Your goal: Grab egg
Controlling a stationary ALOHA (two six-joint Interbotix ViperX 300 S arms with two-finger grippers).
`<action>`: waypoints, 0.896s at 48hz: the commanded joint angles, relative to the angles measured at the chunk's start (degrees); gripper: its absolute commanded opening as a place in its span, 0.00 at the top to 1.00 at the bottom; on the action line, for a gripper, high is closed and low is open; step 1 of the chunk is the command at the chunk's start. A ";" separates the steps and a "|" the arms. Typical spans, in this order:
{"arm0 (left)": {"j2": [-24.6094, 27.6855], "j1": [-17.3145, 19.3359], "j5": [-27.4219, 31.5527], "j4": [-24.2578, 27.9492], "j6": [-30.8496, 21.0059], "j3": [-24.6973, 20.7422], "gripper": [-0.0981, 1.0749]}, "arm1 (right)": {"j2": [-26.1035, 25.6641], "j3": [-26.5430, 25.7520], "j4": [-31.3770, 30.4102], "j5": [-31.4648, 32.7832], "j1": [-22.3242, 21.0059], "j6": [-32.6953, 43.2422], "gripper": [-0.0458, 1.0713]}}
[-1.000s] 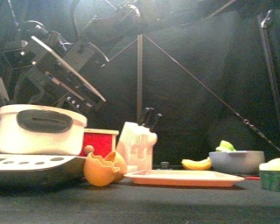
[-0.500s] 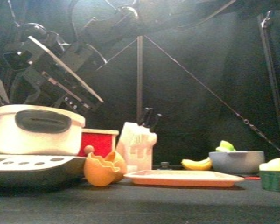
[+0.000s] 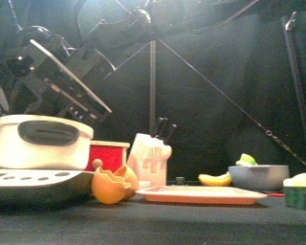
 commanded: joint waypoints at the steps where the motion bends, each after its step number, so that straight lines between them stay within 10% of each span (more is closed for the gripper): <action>1: 0.97 1.76 0.18 0.26 0.18 -0.70 0.11 | -0.26 -1.32 -0.35 -0.44 -0.18 -0.35 0.16; 43: 0.97 2.11 0.18 0.35 0.18 -0.88 0.11 | 0.09 -1.23 -1.93 2.55 -0.09 -0.44 0.24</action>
